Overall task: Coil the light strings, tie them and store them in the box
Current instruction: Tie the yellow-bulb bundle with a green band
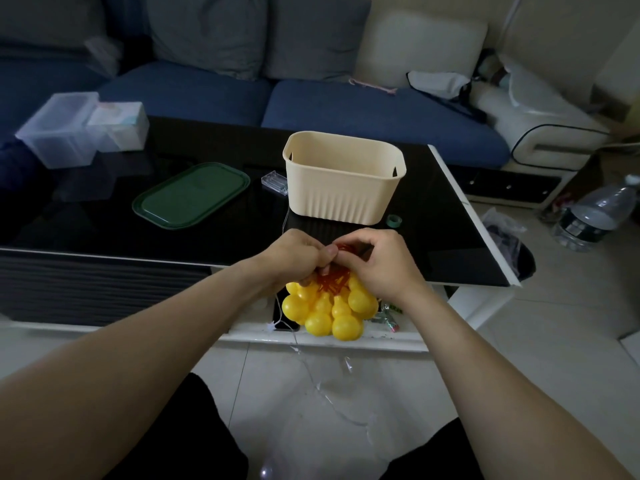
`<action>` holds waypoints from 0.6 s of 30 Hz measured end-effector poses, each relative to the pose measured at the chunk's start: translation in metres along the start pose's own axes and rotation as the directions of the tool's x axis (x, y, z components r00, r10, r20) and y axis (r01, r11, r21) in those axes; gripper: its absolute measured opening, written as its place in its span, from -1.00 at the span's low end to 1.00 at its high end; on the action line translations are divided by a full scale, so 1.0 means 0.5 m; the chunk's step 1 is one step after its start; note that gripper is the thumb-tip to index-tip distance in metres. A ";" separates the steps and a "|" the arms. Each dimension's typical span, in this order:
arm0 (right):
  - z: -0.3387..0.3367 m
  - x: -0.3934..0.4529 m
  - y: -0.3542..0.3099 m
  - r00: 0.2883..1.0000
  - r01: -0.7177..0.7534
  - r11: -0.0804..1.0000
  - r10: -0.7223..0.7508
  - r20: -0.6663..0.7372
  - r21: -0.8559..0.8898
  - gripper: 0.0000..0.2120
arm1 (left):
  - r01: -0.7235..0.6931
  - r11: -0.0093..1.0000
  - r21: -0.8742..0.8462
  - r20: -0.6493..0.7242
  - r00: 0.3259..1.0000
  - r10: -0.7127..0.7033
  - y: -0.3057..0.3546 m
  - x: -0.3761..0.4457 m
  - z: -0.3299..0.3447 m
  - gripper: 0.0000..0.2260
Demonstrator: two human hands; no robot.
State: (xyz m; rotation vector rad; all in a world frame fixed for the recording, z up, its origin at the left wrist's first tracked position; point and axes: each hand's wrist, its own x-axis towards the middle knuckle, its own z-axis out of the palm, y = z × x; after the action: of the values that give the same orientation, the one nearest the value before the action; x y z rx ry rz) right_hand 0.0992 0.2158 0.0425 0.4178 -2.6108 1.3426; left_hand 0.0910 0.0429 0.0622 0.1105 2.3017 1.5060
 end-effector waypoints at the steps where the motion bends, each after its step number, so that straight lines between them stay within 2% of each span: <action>1: -0.006 0.002 0.001 0.997 -0.028 0.999 0.026 0.067 0.025 -0.86 | 0.010 1.000 0.004 -0.003 1.000 -0.010 -0.004 0.000 0.004 -0.63; 3: -0.016 0.005 0.005 0.980 -0.069 0.996 0.057 0.191 0.056 -0.77 | 0.020 1.000 0.016 -0.044 0.999 -0.019 -0.011 0.004 0.012 -0.60; 5: -0.018 0.006 0.010 0.967 -0.086 0.995 0.070 0.247 0.055 -0.67 | 0.016 1.000 0.008 -0.093 0.996 -0.015 -0.013 0.010 0.016 -0.59; 8: -0.015 0.004 0.017 0.978 -0.089 0.995 0.080 0.193 0.038 -0.65 | -0.002 0.999 -0.050 -0.083 0.997 -0.002 -0.008 0.013 0.016 -0.63; 11: -0.019 0.003 0.019 0.978 -0.141 0.982 0.118 0.174 0.127 -0.67 | -0.007 0.995 -0.096 -0.047 0.999 0.002 -0.008 0.014 0.013 -0.61; 16: -0.027 -0.002 0.020 0.939 -0.290 0.923 0.223 0.263 0.251 -0.72 | -0.042 0.995 -0.087 0.047 0.998 0.046 -0.015 0.010 0.011 -0.59; 18: -0.026 -0.002 0.017 0.933 -0.311 0.912 0.240 0.267 0.269 -0.71 | -0.080 0.995 -0.054 0.042 0.996 0.082 -0.017 0.011 0.011 -0.61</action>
State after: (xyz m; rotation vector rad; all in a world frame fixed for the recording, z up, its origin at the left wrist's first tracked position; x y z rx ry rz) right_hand 0.0980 0.2313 0.0434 0.2601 -2.7278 1.9168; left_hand 0.0890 0.0458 0.0510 0.2230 2.2465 1.5862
